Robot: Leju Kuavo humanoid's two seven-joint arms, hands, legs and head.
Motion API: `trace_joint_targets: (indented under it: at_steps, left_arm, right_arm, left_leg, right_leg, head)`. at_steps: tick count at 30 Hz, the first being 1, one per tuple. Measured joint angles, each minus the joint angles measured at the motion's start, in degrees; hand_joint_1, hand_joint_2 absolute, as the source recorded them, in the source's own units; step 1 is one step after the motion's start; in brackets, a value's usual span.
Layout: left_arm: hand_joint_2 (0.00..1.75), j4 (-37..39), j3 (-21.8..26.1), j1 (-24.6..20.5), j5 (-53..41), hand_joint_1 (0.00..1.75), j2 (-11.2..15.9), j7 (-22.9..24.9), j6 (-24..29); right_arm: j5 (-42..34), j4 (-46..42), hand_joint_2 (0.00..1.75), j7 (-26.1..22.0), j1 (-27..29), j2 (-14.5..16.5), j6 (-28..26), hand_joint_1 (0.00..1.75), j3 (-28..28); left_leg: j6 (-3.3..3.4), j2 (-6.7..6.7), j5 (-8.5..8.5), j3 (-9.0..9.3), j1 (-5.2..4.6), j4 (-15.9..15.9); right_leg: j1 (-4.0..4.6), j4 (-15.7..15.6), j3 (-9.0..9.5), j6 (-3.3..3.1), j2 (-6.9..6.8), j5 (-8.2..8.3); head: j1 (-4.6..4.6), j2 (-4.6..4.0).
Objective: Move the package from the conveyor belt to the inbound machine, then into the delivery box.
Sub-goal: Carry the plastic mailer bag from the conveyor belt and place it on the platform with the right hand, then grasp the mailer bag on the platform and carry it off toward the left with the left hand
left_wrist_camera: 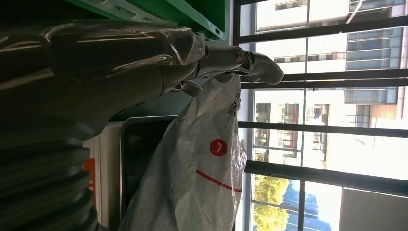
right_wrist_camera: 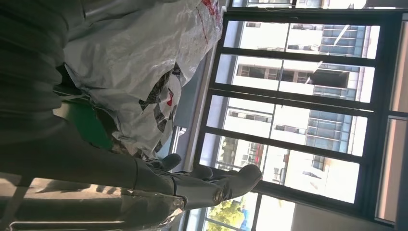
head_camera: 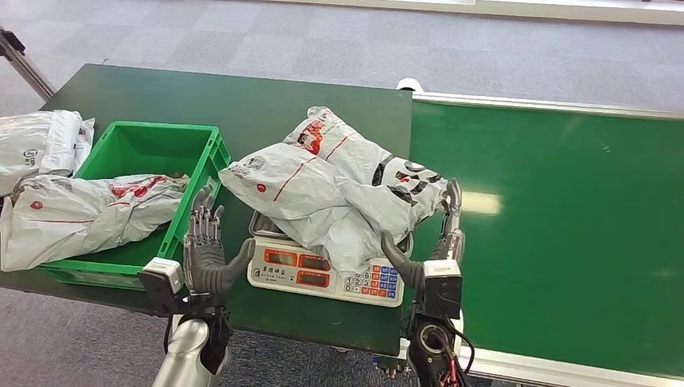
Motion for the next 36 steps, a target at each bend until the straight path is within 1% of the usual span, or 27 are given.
trace_joint_targets:
  at_steps: [4,6,7,10,11,13,17,20,23,25,27,31,33,36]
  left_arm:
    - [1.75,0.3,0.0,-0.2,0.0,0.00,0.0,0.0,0.0]
    - [1.75,0.3,0.0,-0.3,0.0,0.00,0.0,0.0,0.0]
    - [1.75,0.4,0.0,-0.3,-0.1,0.00,0.0,0.0,0.0]
    - [1.75,1.1,-0.3,-0.9,-0.7,0.00,-0.1,0.0,-0.1]
    - [1.75,1.4,-0.5,-1.3,-0.8,0.00,-0.1,0.0,-0.2]
    - [1.75,1.9,-1.1,-1.9,-1.2,0.00,-0.3,0.0,0.4]
    - [1.75,3.0,-2.7,-2.9,-3.2,0.00,-0.3,0.0,4.1]
    - [1.75,3.7,-4.1,-3.6,-4.4,0.00,-0.2,0.0,6.2]
    - [1.75,4.9,-6.0,-5.4,-7.7,0.00,0.4,0.0,9.6]
    - [1.75,7.1,-7.5,-8.1,-12.7,0.00,1.1,0.0,12.6]
    - [1.75,10.4,-8.4,-11.6,-18.5,0.00,1.9,0.0,13.7]
    - [1.75,18.1,-8.6,-19.6,-26.9,0.00,3.0,1.5,10.6]
    - [1.75,22.1,-8.7,-23.2,-30.6,0.00,3.4,3.3,9.5]
    - [1.75,27.4,-9.3,-27.8,-35.6,0.00,4.1,7.5,9.1]
  right_arm:
    - [-0.1,-3.1,1.75,0.0,1.3,-0.6,-0.1,0.00,0.2]
    - [0.7,-4.1,1.75,0.0,1.7,-0.8,-1.4,0.00,0.3]
    - [1.7,-4.6,1.75,0.0,2.0,-0.9,-3.2,0.00,0.4]
    - [5.1,-6.5,1.75,0.0,3.1,-1.4,-11.0,0.00,2.1]
    - [5.7,-7.1,1.75,0.0,3.4,-1.6,-12.9,0.00,3.2]
    - [7.0,-8.0,1.75,0.0,3.9,-2.0,-15.0,0.00,5.4]
    - [10.3,-9.4,1.75,0.0,5.2,-2.1,-15.7,0.00,6.7]
    - [8.7,-9.3,1.75,0.0,5.5,-2.1,-15.7,0.00,6.3]
    - [5.6,-5.9,1.75,0.0,4.6,-2.1,-14.0,0.00,4.4]
    - [5.6,-2.2,1.75,0.1,3.6,-2.0,-10.7,0.00,2.1]
    - [6.7,1.3,1.75,0.5,2.5,-1.8,-6.5,0.00,-0.6]
    - [10.0,8.1,1.75,2.7,0.5,-1.1,0.6,0.00,-5.6]
    - [10.9,10.6,1.75,3.1,-0.2,-0.6,2.0,0.00,-7.4]
    - [10.1,12.6,1.75,3.7,-0.6,0.1,2.8,0.00,-9.8]
  left_leg:
    - [0.00,0.01,0.01,0.01,0.01,0.0]
    - [0.00,0.00,0.01,0.01,0.01,0.0]
    - [0.00,0.00,0.01,0.01,0.00,0.0]
    - [0.00,0.00,0.00,0.01,0.00,0.0]
    - [0.00,0.01,0.00,0.00,0.00,0.0]
    - [0.00,0.01,0.00,0.00,0.00,0.0]
    - [0.00,-0.04,0.00,0.00,0.00,0.0]
    - [0.00,0.01,0.00,0.01,0.00,0.0]
    - [0.01,-0.07,0.03,0.01,0.00,0.0]
    - [0.03,-0.12,0.06,0.01,0.00,0.0]
    - [0.04,-0.13,0.08,0.03,0.00,0.0]
    - [0.05,-0.11,0.10,0.07,0.00,0.0]
    - [0.05,-0.11,0.10,0.07,0.00,0.0]
    - [0.04,-0.10,0.10,0.06,0.00,0.0]
  right_leg:
    - [0.01,0.0,0.01,0.00,0.00,0.00]
    - [0.01,0.0,0.01,0.00,0.00,0.00]
    - [0.00,0.0,0.01,0.00,0.00,0.00]
    - [0.00,0.0,0.01,0.00,0.00,0.00]
    - [0.00,0.0,0.00,0.00,0.00,0.00]
    - [0.00,0.0,-0.01,0.00,0.01,0.00]
    - [0.00,0.0,0.01,0.00,-0.01,0.00]
    - [0.00,0.0,0.02,0.00,0.01,0.00]
    - [0.00,0.0,0.04,0.00,-0.01,0.01]
    - [-0.01,0.0,0.08,0.01,-0.05,0.03]
    - [0.00,0.0,0.12,0.00,-0.08,0.05]
    - [0.00,0.0,0.13,-0.01,-0.07,0.07]
    - [0.00,0.0,0.13,-0.02,-0.07,0.07]
    - [0.00,0.0,0.10,-0.02,-0.06,0.07]
  head:
    - [0.01,0.00]
    - [0.01,0.00]
    - [0.01,0.00]
    - [0.01,0.00]
    - [0.01,0.00]
    - [0.01,0.00]
    - [0.00,0.00]
    - [0.00,0.00]
    - [0.01,0.00]
    - [0.01,0.00]
    - [0.01,0.00]
    - [0.01,0.00]
    - [0.00,0.00]
    - [0.00,0.00]
